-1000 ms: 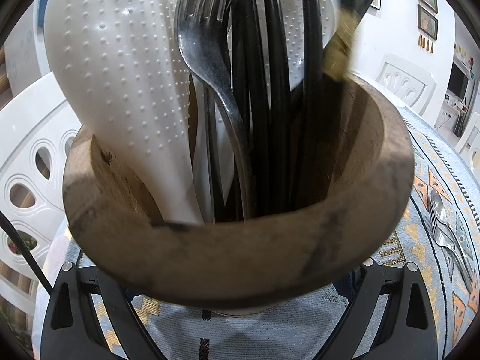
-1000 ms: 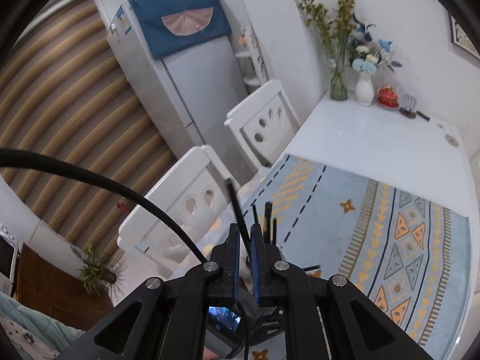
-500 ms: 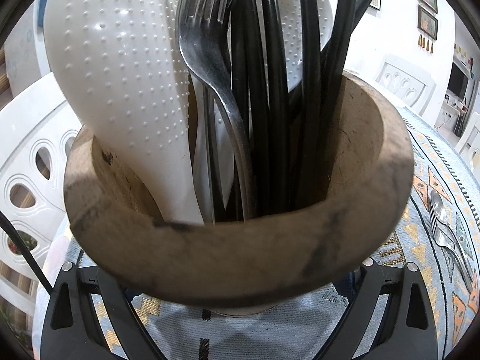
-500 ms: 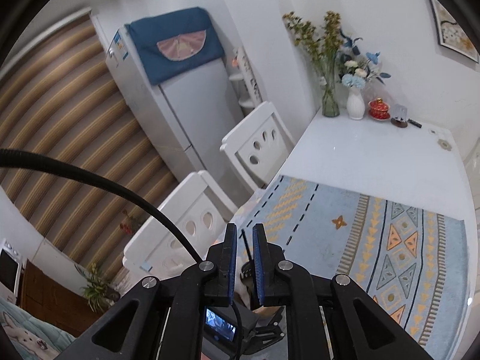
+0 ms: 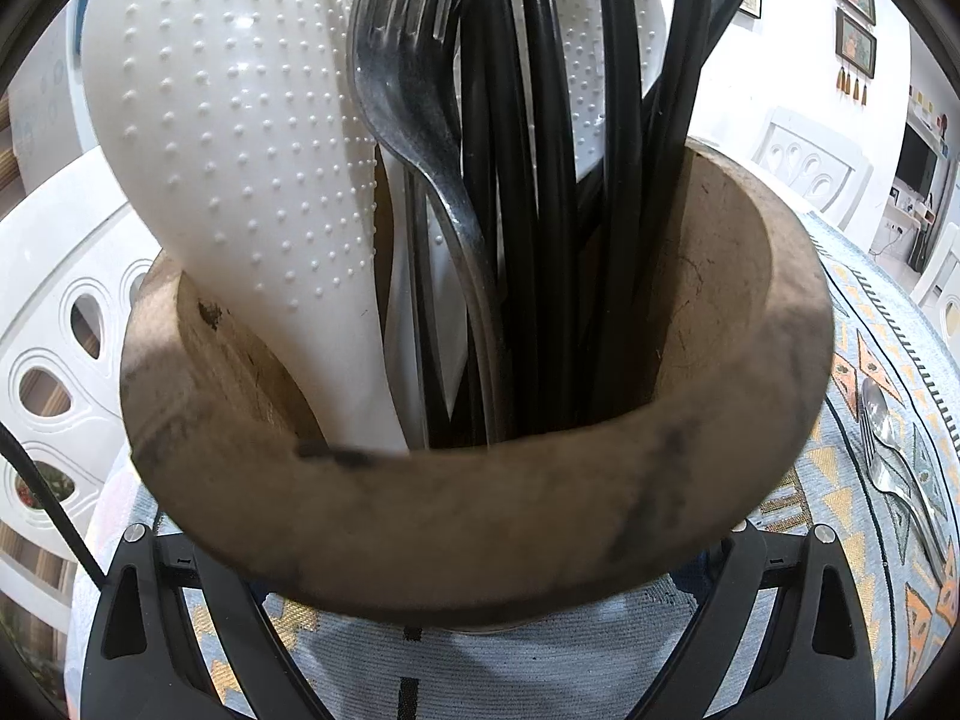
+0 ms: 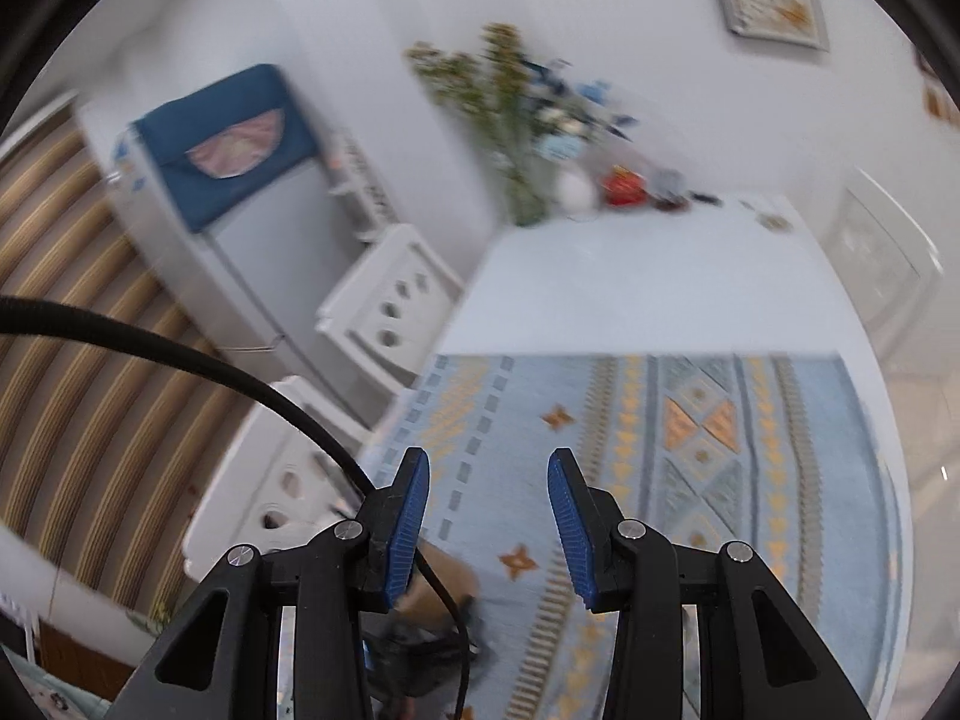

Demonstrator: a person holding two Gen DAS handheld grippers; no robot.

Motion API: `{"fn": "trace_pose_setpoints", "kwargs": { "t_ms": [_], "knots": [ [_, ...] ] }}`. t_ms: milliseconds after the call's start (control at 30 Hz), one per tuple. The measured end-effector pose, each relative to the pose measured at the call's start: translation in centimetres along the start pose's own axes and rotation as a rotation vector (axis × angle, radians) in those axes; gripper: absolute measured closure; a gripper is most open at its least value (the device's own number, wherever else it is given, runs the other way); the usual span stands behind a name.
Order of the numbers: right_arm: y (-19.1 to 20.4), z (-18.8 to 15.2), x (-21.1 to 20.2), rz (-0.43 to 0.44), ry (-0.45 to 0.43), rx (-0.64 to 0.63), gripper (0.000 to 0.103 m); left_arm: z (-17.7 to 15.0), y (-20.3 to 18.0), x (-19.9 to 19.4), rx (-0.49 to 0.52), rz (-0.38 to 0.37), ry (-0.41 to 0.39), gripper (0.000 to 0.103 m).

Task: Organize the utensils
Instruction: 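Move the open right tool back over the silver spoon on the rug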

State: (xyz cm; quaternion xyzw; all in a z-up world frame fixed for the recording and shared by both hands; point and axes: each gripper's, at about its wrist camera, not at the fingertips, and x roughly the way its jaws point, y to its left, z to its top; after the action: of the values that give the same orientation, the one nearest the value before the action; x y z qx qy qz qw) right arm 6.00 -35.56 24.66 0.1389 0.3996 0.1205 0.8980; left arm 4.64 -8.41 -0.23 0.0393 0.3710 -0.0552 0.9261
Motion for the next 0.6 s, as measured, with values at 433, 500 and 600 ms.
{"fn": "trace_pose_setpoints", "kwargs": {
  "t_ms": [433,500,600],
  "knots": [
    [-9.0,-7.6,8.3,-0.284,0.334,0.082,0.063,0.1,-0.1,0.0,0.0,-0.001,0.001,0.007],
    [-10.6,-9.0,10.0,-0.323,0.399,0.094,0.063,0.1,-0.1,0.0,0.0,0.0,0.001,0.007],
    [-12.3,-10.8,11.8,-0.34,0.472,0.121,0.063,0.1,-0.1,0.0,0.0,0.0,0.001,0.007]
  ]
}}
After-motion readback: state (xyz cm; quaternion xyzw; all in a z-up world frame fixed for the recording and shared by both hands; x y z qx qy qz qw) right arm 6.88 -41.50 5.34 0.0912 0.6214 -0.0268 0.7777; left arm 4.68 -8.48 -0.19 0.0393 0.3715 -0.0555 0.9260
